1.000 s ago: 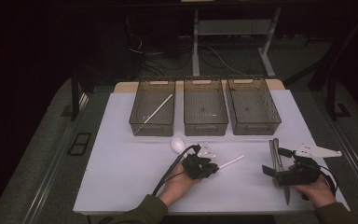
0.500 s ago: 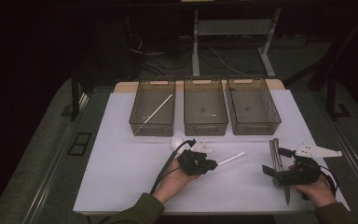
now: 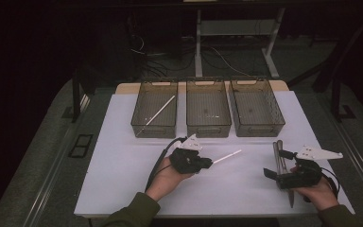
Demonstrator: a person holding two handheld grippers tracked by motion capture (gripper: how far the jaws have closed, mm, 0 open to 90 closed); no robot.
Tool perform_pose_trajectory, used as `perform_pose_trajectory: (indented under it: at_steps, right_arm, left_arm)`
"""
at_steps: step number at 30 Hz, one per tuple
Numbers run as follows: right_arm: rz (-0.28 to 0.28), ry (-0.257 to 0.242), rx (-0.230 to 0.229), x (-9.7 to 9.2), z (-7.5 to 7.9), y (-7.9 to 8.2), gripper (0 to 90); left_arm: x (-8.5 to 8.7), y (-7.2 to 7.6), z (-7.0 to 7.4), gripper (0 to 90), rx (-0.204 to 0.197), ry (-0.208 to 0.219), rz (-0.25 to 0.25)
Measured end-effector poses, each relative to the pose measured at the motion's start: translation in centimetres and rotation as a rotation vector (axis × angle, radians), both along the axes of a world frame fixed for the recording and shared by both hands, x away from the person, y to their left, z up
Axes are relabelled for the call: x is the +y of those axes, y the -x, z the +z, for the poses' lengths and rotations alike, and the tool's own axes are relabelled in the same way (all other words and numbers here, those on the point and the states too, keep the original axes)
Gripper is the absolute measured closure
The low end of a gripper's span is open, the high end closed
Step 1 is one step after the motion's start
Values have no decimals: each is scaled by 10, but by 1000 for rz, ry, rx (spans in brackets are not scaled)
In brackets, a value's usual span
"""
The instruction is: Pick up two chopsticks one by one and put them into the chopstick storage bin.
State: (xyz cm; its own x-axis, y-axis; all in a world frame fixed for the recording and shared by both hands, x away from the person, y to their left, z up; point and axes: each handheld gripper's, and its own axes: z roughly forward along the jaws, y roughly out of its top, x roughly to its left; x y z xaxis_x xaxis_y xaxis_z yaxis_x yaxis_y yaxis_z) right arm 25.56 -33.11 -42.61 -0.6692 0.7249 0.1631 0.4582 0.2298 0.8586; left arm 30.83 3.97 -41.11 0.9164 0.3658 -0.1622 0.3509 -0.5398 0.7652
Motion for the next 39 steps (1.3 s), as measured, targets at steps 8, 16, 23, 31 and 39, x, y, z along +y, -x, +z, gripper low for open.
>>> perform_pose_trajectory:
  at_steps: [8, 16, 23, 31, 39]
  right_arm:
    - [23, 9, 10, 6, -2, -3, 9]
    - [22, 15, 10, 6, -3, -2, 9]
    - [16, 13, 3, 4, -2, -1, 9]
    - [9, 9, 5, 2, -1, -1, 9]
    - [8, 12, 8, 3, -1, -1, 9]
  left_arm:
    - [13, -2, 5, 842, 1, 16, 10]
    - [27, -8, 13, 842, -12, 5, 22]
    - [44, -16, 22, 842, -9, 17, 58]
    - [65, -27, 31, 841, -40, 23, 124]
    - [85, -38, 37, 841, -59, 34, 180]
